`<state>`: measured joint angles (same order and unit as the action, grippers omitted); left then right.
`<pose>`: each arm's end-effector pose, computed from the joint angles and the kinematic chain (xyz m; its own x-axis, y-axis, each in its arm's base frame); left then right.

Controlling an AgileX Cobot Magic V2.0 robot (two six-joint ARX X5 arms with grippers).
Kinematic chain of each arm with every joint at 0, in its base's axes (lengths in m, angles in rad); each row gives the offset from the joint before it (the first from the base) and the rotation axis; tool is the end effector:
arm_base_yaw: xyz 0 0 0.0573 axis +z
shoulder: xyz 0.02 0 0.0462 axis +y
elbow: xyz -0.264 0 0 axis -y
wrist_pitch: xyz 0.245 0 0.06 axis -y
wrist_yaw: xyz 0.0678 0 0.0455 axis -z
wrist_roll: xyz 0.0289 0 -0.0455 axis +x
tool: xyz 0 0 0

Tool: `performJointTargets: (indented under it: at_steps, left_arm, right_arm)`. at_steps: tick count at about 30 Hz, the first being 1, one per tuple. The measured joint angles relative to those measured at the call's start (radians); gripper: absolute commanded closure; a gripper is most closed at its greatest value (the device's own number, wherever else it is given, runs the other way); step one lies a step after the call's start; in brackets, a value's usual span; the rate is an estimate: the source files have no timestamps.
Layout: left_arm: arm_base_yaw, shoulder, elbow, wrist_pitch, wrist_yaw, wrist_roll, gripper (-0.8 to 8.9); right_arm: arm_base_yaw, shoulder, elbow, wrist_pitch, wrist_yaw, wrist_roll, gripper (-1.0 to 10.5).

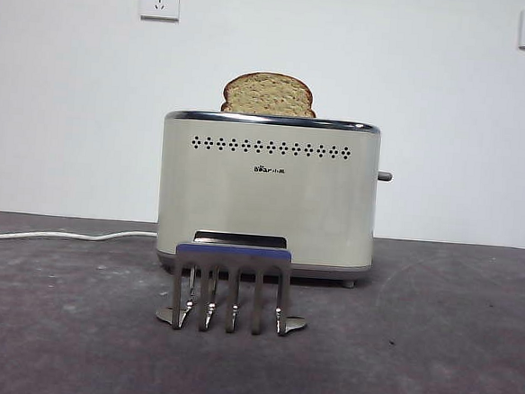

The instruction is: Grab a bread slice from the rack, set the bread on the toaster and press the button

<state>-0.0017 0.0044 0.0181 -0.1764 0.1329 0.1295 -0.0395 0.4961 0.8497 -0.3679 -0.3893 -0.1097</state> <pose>0.0953 -0.0040 0.1524 0.9779 -0.1342 -0.1606 0.1523 0.9826 0.1061 0.0918 0.0074 0.3689 0.9393 0.3427 -0.0132 -0.3422 0.9339 -0.1041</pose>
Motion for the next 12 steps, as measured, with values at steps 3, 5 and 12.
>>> performJointTargets:
  at_steps: [3,5,12]
  left_arm:
    - [0.000,0.000,0.000,0.000,0.000,0.000,8.16]
    - [0.000,0.000,0.000,0.000,0.000,0.000,8.16]
    - [0.000,0.000,0.000,0.000,0.000,0.000,8.16]
  right_arm:
    - [0.000,-0.081,-0.182,0.121,0.074,0.023,9.5]
    - [0.000,-0.136,-0.299,0.207,0.134,0.040,9.5]
    - [0.000,-0.309,-0.599,0.339,0.252,0.077,9.5]
